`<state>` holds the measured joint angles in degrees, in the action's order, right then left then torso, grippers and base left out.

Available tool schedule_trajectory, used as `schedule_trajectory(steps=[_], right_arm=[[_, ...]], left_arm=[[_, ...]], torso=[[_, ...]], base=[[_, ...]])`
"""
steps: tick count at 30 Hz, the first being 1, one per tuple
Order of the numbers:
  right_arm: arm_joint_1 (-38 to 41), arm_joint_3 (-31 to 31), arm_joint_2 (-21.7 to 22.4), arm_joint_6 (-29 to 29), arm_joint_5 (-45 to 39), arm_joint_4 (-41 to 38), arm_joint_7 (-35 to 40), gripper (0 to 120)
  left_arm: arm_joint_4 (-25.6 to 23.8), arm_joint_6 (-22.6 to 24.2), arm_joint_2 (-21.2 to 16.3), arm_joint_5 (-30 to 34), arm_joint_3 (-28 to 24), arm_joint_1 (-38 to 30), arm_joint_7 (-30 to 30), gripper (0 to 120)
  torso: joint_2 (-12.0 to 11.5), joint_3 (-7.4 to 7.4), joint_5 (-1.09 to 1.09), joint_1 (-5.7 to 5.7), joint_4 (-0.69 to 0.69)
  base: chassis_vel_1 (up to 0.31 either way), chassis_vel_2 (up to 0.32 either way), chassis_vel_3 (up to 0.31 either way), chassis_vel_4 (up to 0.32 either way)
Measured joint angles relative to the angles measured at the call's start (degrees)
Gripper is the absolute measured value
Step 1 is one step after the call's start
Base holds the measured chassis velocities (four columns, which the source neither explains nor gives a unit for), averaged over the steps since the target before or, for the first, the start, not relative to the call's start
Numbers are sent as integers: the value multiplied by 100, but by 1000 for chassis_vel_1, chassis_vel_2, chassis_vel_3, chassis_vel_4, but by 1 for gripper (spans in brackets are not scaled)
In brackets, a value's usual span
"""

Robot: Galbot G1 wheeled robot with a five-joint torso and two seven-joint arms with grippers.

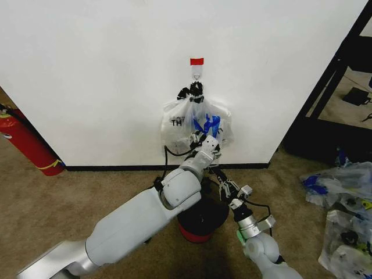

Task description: Pick up the garbage bag from the wall and place it over the trash bin.

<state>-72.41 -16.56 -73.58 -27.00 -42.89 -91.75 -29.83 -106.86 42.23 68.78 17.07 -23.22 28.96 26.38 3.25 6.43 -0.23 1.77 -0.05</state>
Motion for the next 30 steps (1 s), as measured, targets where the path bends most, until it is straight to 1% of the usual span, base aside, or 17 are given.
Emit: schedule_trajectory(steps=[2,6,9,10,11,15,18,23,25,27,28,30], right_arm=[[-10,-12,4,-11,-4,-8,0,0],[-20,-22,16,-23,-15,-27,0,0],[-33,-27,21,-28,-24,-54,-2,0],[-33,-34,22,-28,-29,-60,-2,0],[-33,-40,22,-28,-33,-62,-2,0],[-31,-56,23,-28,-47,-65,-2,0],[-40,-85,28,-28,-57,-77,-2,0],[-61,-105,36,-28,-63,-99,-2,0],[-66,-113,39,-28,-67,-107,0,0],[-69,-115,39,-28,-67,-124,1,0],[-69,-115,39,-28,-67,-124,1,0],[-77,-115,37,-28,-68,-147,6,0]], left_arm=[[44,24,-12,-51,-2,-5,-3,57],[53,24,7,-73,-1,-5,-18,54],[62,23,-1,-87,5,-5,-40,55],[54,22,-18,-91,15,-2,-56,60],[31,20,-34,-93,25,6,-72,61],[-73,14,-96,-94,50,46,-128,63],[-159,9,-207,-128,80,77,-224,63],[-106,4,-299,-210,98,79,-343,63],[-17,3,-281,-254,89,56,-384,60],[80,0,-220,-286,34,10,-394,53],[80,0,-220,-286,34,10,-394,53],[186,-2,-149,-304,-16,-41,-395,46]], torso=[[0,0,0,0,0],[0,0,0,0,-1],[0,0,0,0,-2],[0,0,0,0,-2],[0,0,0,0,-1],[0,0,0,0,-1],[0,0,0,0,-1],[0,0,0,0,0],[0,0,0,-1,-1],[0,0,0,-1,-1],[0,0,0,-1,-1],[0,0,0,-1,-2]], base=[[0,0,0,0],[0,0,0,0],[0,0,0,0],[0,0,0,0],[0,0,0,0],[0,0,0,0],[0,0,0,0],[0,0,0,0],[0,0,0,0],[0,0,0,0],[0,0,0,0],[0,0,0,0]])
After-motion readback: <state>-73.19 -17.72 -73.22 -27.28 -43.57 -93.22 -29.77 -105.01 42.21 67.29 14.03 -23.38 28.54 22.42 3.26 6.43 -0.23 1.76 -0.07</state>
